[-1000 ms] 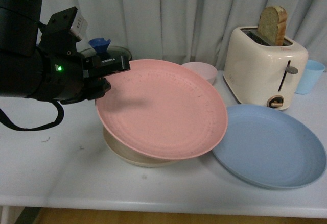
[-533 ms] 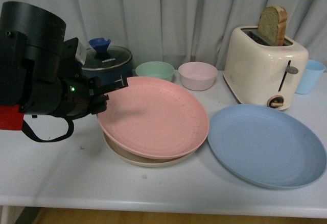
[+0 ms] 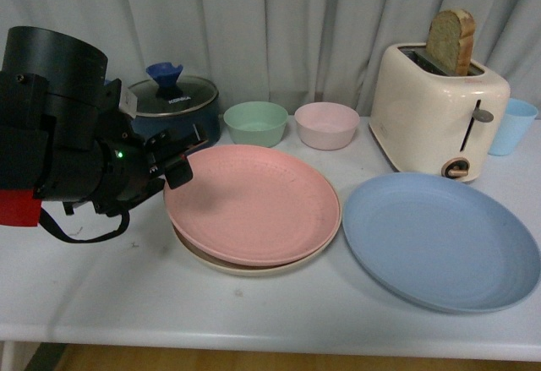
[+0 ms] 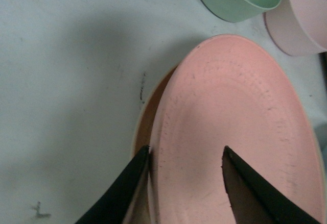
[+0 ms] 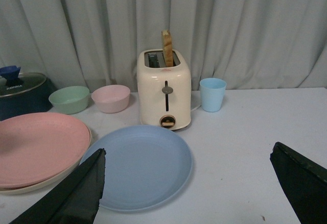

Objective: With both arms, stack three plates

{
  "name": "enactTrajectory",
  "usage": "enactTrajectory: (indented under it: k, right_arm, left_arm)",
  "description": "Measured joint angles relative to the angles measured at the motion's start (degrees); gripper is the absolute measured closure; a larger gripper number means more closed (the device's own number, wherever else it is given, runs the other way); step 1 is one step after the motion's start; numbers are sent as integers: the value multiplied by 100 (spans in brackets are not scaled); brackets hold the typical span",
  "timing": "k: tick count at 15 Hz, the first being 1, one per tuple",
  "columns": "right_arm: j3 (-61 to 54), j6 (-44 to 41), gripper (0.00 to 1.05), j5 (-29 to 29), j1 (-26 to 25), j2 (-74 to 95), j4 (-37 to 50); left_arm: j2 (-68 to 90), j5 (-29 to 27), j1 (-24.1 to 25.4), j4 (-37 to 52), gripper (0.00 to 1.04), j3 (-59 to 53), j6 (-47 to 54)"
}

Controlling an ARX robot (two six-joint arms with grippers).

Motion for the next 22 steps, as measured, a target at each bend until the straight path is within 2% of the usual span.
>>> enactTrajectory:
  k: [2, 3, 4, 5, 6, 8, 9, 14, 16, 17, 21, 22]
  right_arm:
    - [0, 0, 6, -2, 0, 0, 0]
    - [0, 0, 6, 0, 0, 0, 0]
    - [0, 0, 6, -2, 0, 0, 0]
    - [0, 0, 6, 0, 0, 0, 0]
    - [0, 0, 6, -2, 0, 0, 0]
    - [0, 0, 6, -2, 0, 0, 0]
    - [0, 0, 6, -2, 0, 0, 2]
    - [0, 0, 6, -2, 0, 0, 0]
    - [0, 0, 6, -2, 0, 0, -2]
    - [0, 0, 6, 0, 0, 0, 0]
    - [0, 0, 6, -2, 0, 0, 0]
    - [0, 0, 6, -2, 0, 0, 0]
  left_arm:
    - [-367, 186, 37, 81, 39, -221, -374]
    - [-968, 190, 101, 293, 14, -494, -544]
    - [-2166, -313, 227, 476, 7, -1257, -286]
    - [-2769, -459, 243, 431, 7, -1541, -83]
    - [-3261, -964, 219, 1606, 17, -2070, 636]
    - [-4151, -1106, 326, 2623, 38, -2938, 2052]
    - [-4426, -1058, 439, 2702, 53, -3355, 2605]
    - [-5421, -820, 664, 2645, 103, -4419, 3003]
    - [-5751, -466, 960, 2483, 103, -4699, 3029]
    - [-5978, -470, 1088, 2365, 103, -4872, 3027]
    - [-6955, -407, 1069, 1851, 103, -5263, 3029]
    - [-7007, -409, 1069, 2214, 103, -5488, 3029]
